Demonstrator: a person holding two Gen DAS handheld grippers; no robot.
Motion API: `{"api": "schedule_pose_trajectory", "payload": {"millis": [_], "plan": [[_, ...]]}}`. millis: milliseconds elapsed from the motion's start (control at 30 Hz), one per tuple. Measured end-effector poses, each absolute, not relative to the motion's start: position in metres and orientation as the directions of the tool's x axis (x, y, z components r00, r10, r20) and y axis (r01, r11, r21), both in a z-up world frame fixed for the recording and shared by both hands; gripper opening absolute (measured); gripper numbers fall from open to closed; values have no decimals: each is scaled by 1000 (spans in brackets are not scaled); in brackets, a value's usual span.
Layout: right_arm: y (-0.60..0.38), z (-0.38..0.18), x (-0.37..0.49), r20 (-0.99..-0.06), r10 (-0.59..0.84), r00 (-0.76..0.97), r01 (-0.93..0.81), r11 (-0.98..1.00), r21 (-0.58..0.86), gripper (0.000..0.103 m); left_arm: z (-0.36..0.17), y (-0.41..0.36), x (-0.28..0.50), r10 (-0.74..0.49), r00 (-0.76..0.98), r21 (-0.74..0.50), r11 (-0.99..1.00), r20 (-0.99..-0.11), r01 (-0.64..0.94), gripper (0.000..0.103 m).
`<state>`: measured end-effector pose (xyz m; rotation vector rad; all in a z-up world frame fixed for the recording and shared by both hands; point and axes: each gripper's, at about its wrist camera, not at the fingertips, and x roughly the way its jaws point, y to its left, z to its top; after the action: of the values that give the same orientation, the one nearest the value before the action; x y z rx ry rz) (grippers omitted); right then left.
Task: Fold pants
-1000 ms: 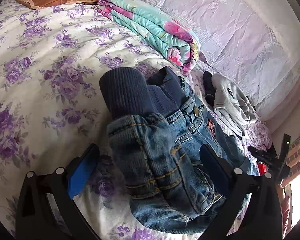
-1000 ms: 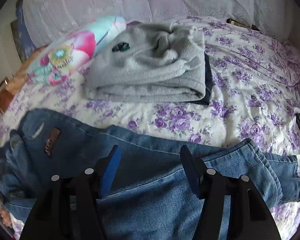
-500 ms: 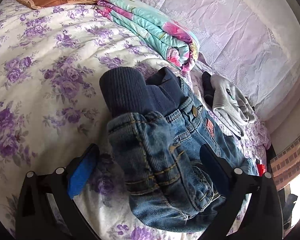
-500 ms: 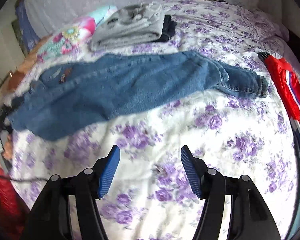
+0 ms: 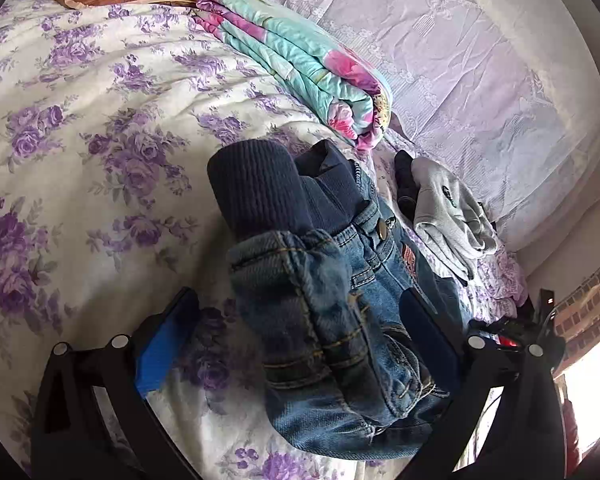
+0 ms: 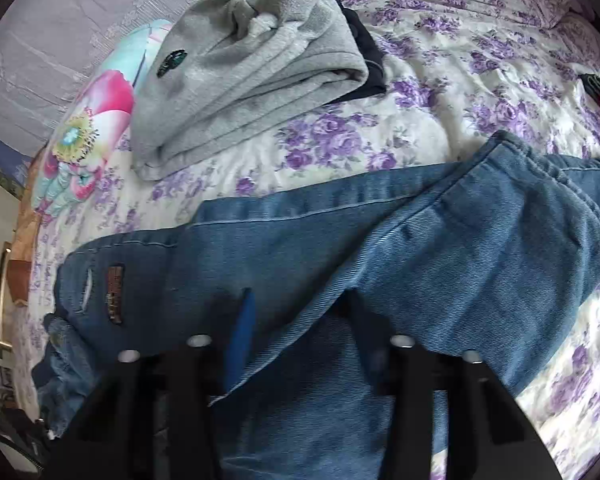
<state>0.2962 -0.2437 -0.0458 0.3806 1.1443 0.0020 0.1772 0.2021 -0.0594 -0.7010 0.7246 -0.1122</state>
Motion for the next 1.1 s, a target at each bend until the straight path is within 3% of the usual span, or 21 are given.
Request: {"api": "schedule_pose_trajectory", "payload": {"millis": [33, 100, 333, 433, 600, 700, 733, 900, 967, 1100], "plan": [[-252, -47, 292, -872, 218, 438, 194, 924, 329, 9, -60, 203, 178, -333, 753, -629, 766, -568, -136, 98], [-267, -45, 279, -840, 281, 464, 179, 899, 399, 6, -60, 205, 178, -342, 753, -636, 761, -563, -130, 98], [-310, -10, 138, -654, 378, 656, 50, 842, 537, 4, -59, 205, 175, -363, 752, -646, 755, -551, -109, 98], [-334, -27, 46, -561, 448, 697, 37, 758, 651, 4, -59, 204, 173, -375, 749, -650, 754, -546, -96, 98], [-355, -89, -36, -621, 483, 618, 173, 687, 706, 9, -59, 197, 173, -365, 738, -626, 774, -568, -99, 98], [-379, -86, -33, -543, 515, 663, 162, 609, 776, 47, -59, 195, 174, -358, 727, -607, 788, -586, -101, 98], [-384, -89, -26, -496, 559, 665, 147, 553, 820, 54, -59, 195, 174, -360, 724, -604, 791, -589, -97, 98], [-401, -97, -26, -415, 611, 674, 175, 414, 893, 54, -60, 193, 173, -370, 706, -589, 804, -604, -82, 98], [-411, -92, -37, -422, 598, 681, 189, 414, 891, 55, -61, 192, 174, -368, 699, -581, 809, -613, -83, 98], [-448, -53, -70, -500, 391, 773, 213, 582, 785, 75, -61, 189, 176, -360, 692, -567, 819, -626, -88, 98]]}}
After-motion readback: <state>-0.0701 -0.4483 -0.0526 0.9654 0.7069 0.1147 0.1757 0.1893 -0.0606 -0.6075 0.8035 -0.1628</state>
